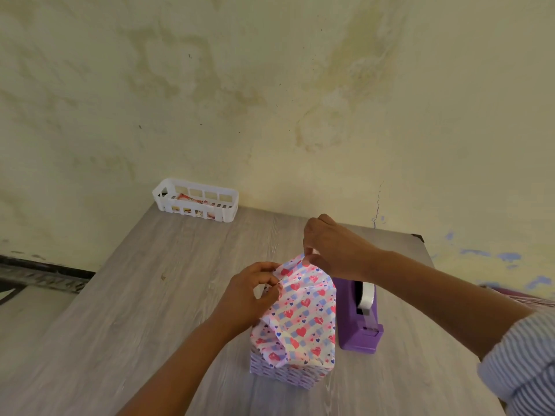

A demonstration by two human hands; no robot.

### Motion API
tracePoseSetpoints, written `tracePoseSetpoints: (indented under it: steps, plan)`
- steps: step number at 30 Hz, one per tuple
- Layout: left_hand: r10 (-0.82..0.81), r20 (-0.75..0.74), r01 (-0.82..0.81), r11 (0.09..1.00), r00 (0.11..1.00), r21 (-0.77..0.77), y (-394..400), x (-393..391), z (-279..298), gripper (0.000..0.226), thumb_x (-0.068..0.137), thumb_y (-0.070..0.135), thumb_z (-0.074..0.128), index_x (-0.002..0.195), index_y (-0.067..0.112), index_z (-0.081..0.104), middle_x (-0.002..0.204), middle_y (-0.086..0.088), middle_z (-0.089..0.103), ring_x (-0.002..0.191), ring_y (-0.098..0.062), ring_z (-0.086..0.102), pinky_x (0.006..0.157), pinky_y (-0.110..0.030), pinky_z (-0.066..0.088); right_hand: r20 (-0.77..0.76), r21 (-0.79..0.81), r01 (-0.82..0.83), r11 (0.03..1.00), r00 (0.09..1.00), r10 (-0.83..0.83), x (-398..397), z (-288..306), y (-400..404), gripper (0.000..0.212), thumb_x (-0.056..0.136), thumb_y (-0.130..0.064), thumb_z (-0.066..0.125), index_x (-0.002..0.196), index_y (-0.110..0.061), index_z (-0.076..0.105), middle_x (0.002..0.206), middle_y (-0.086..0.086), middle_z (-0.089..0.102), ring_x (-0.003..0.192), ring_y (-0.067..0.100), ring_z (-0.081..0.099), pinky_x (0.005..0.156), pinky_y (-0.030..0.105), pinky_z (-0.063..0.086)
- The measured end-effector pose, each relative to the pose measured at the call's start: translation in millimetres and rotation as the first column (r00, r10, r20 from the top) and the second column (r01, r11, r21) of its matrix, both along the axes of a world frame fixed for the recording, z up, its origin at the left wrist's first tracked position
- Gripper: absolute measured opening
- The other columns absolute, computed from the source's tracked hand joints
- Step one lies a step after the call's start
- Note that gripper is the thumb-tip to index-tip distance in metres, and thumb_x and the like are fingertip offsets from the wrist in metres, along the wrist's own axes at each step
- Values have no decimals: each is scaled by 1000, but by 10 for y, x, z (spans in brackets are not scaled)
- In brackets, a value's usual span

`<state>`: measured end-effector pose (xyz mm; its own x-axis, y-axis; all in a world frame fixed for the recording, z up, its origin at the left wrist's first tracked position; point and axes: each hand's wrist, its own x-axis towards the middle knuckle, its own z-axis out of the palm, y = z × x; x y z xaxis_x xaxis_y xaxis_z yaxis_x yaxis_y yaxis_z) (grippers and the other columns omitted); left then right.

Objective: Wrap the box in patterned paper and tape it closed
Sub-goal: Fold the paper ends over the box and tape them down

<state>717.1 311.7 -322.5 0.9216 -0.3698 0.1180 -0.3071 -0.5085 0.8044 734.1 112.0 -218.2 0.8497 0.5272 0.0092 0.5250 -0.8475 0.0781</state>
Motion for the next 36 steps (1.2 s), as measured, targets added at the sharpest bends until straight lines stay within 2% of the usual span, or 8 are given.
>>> tracePoseSetpoints:
  steps: [3,7,9,11,21,25,30,36]
  plan:
    - [31,-31,-34,991,999,-128,13,-15,-12,5,82,25,70,86,26,67,109,25,57,96,12,54,81,-4,41,-132,235,193,953,977,-165,5,-11,40,6,87,-19,63,89,-14,62,94,-2,55,92,16,54,78,23,39]
    - [99,-190,-150,949,977,-277,45,-54,-20,32,78,25,74,106,27,59,104,18,62,95,2,61,82,-13,50,-366,522,440,731,889,-274,6,-68,14,23,80,-13,73,94,-16,56,82,-2,59,71,10,56,72,25,45]
    - [111,-248,-188,932,962,-311,65,-64,-27,39,77,24,75,111,26,58,106,16,62,96,-1,61,81,-15,51,-502,514,495,700,836,-222,6,-121,9,29,81,-21,73,106,-11,60,89,0,63,80,13,61,79,27,48]
    - [98,-286,-196,921,953,-337,68,-78,-24,40,78,23,75,114,26,57,107,15,62,96,-2,61,81,-16,52,-569,546,518,659,806,-163,-10,-201,43,21,85,-19,69,99,-5,68,88,8,68,82,20,65,80,33,50]
    - [98,-325,-223,901,940,-372,36,-134,-51,29,85,20,68,106,36,59,109,18,62,99,-4,61,83,-23,53,-320,753,432,496,900,-297,-156,-486,211,14,88,-13,63,87,-8,76,83,-1,72,79,14,68,81,32,54]
    - [55,-420,-262,852,906,-454,31,-105,-30,35,83,5,68,108,29,62,104,7,64,97,-10,63,75,-24,56,-433,818,460,345,888,-156,-221,-515,181,10,85,-10,66,94,-8,71,89,3,73,82,16,70,78,29,57]
    - [26,-461,-255,861,887,-441,53,-63,1,37,83,2,66,107,31,63,106,4,62,97,-9,62,68,-19,54,-608,674,599,432,782,-135,-289,-590,44,22,80,-11,73,98,-20,64,98,-5,69,85,9,68,74,21,57]
    - [-16,-502,-218,888,865,-404,118,-16,21,30,86,2,63,104,25,63,110,4,65,100,-13,64,81,-29,56,-734,667,745,-4,655,-180,-444,-861,-72,26,76,-14,76,98,-19,64,111,4,64,103,22,63,84,33,55]
